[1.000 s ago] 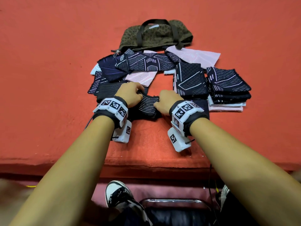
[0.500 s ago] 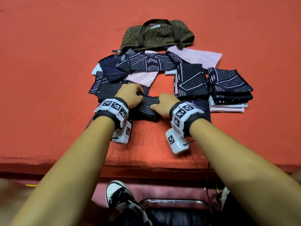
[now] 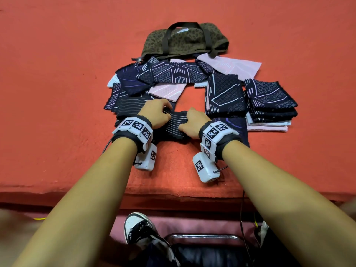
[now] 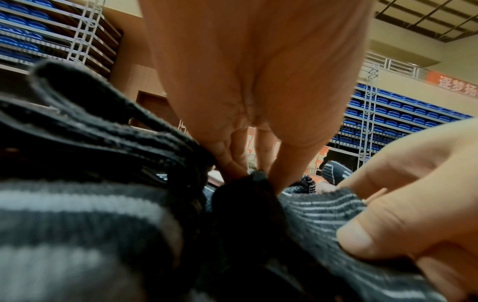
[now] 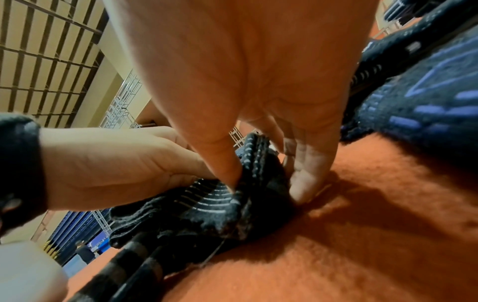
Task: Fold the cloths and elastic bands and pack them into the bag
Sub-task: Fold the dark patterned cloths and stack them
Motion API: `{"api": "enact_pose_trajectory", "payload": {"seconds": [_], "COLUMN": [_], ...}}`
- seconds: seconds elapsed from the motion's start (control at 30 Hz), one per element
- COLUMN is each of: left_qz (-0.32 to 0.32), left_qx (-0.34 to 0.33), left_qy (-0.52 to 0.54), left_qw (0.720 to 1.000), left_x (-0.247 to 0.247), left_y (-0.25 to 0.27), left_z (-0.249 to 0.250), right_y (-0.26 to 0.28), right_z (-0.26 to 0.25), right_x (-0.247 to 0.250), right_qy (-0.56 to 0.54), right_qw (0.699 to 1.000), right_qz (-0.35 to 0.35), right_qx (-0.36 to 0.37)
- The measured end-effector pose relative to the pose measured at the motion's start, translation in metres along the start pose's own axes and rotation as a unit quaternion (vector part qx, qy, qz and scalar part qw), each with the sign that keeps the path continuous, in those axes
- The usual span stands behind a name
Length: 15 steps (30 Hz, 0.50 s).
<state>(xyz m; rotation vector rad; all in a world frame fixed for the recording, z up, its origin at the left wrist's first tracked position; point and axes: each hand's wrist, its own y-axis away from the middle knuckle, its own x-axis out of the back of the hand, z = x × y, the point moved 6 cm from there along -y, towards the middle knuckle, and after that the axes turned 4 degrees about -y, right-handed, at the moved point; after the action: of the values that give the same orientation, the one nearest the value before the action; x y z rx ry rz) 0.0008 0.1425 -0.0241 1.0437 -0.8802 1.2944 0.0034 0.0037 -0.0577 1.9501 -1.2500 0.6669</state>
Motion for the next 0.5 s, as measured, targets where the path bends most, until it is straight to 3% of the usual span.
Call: {"api": "enact_pose_trajectory", "payload": {"seconds": [0.3,0.5], "left_qz": [-0.018,-0.064], "left_qx": [0.017,0.062], "left_qy": [0.047,0.104], "left_qw": [0.999,0.991], "left_x": [-0.006,-0.020], "left_y": [-0.001,-0.004], "left_z": [0.003,-0.004], "right_y": [0.006,0.008], "right_z": [0.005,0.005], "right_x": [0.033,0.038], "right_qy": [-0.002,-0.004], "right_qw": [0.999,0.997], "right_qz": [0.045,0.072], "right_qx": [0.010,0.009]}}
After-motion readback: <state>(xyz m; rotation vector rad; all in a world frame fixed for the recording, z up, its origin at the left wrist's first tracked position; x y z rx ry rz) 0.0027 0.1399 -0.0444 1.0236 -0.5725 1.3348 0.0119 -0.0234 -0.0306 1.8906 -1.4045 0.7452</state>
